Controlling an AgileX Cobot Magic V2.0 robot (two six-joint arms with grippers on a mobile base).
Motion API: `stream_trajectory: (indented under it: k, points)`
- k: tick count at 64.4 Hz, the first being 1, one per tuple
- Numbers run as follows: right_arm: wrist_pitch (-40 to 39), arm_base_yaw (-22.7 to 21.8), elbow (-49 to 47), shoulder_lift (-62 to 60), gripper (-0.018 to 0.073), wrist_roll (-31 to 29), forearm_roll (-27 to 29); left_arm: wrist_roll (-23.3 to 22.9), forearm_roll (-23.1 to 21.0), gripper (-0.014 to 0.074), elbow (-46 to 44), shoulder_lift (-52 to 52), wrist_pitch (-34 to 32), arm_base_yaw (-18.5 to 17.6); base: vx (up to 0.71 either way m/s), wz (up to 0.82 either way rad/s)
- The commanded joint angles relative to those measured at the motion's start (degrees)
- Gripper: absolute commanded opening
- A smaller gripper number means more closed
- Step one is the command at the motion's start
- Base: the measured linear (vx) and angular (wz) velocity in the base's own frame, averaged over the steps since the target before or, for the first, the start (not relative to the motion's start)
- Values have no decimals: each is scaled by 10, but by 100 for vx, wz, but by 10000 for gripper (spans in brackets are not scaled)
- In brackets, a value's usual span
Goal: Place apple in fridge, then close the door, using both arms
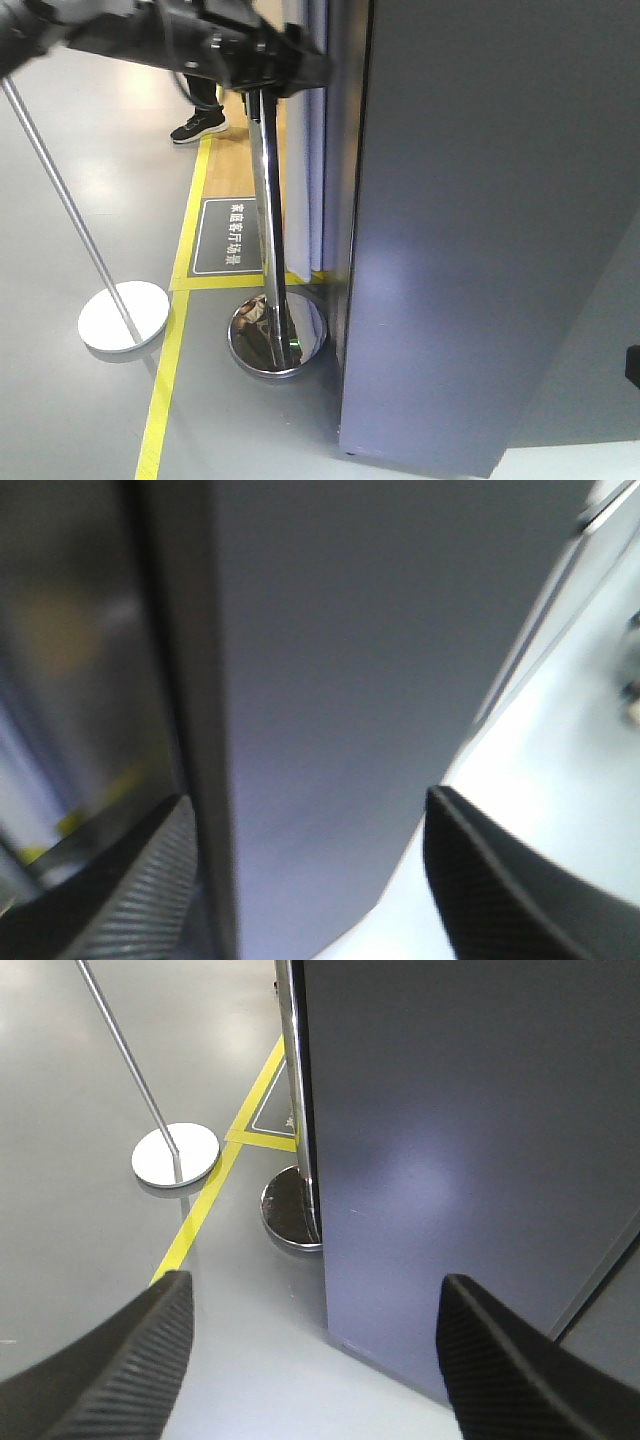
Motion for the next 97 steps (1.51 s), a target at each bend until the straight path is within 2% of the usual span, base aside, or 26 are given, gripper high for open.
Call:
stream_trajectory:
  k: [1,16,23,29,41,60,67,79,97]
  points:
    - [-38,-2,-13,3,490,-4,1,-17,17,417,-21,-45,8,12,0,0]
    - [-38,-2,-13,3,490,-4,1,-15,31,376,-18,-81,56,41,0,0]
    - [-38,-2,-13,3,490,-4,1,-12,38,376,30,-113,50,57,0,0]
    - [-38,-2,-13,3,490,-4,1,3,38,376,112,-160,20,68,0,0]
    - [-38,-2,-13,3,490,-4,1,19,37,376,320,-302,-94,79,0,0]
    - [-38,-2,-13,3,490,-4,1,19,29,376,575,-521,-174,79,0,0]
    - [-38,-2,-13,3,490,-4,1,19,34,376,630,-589,-205,79,0,0]
    - [-38,-2,-13,3,490,-4,1,19,35,376,672,-660,-234,79,0,0]
    - [-38,-2,-13,3,490,-4,1,19,34,376,676,-674,-202,79,0,0]
